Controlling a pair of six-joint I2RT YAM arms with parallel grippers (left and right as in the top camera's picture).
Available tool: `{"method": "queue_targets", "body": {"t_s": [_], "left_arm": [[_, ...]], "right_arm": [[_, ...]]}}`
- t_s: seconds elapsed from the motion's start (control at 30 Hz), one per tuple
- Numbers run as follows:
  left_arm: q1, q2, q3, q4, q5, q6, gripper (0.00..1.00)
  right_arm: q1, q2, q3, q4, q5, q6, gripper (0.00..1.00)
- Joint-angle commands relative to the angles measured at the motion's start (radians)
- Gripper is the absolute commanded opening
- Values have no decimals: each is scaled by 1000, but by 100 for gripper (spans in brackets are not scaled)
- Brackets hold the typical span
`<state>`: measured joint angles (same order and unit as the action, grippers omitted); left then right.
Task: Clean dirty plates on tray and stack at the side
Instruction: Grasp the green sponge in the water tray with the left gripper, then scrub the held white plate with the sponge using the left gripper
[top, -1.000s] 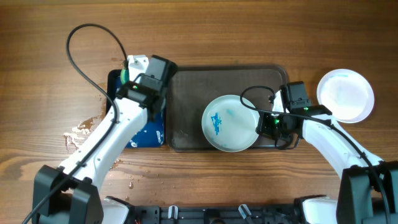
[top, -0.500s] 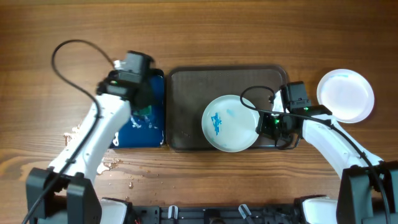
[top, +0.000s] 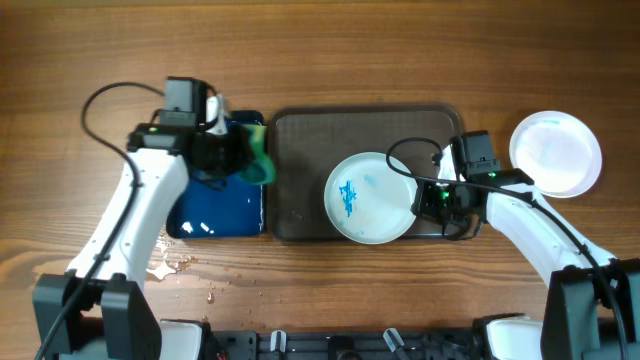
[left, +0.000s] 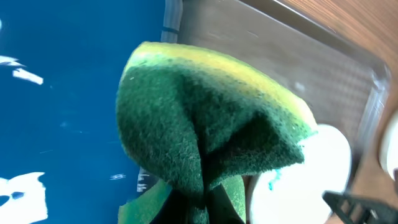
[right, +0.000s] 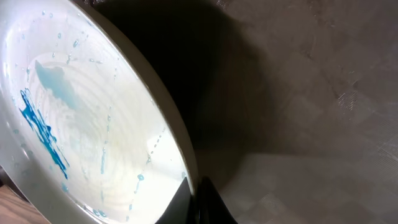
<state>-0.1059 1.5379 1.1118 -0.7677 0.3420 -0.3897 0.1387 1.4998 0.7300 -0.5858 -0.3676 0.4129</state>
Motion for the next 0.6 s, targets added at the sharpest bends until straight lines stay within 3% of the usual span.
{"method": "queue_targets", "body": {"t_s": [0.0,0.13,0.23,0.57], "left_arm": [[-153,16,6,55,79,14,4],[-327,118,6,175,123,-27,4],[-409,202,6,251,122,-72,4],[-436,264,6,308,121,-90,4]], "right_arm": [[6,8,23,6,-35,-22,5],[6,8,23,22,-53,-51,5],[6,11,22,43,-32,40,5],[117,224,24,222,-37,105,4]]}}
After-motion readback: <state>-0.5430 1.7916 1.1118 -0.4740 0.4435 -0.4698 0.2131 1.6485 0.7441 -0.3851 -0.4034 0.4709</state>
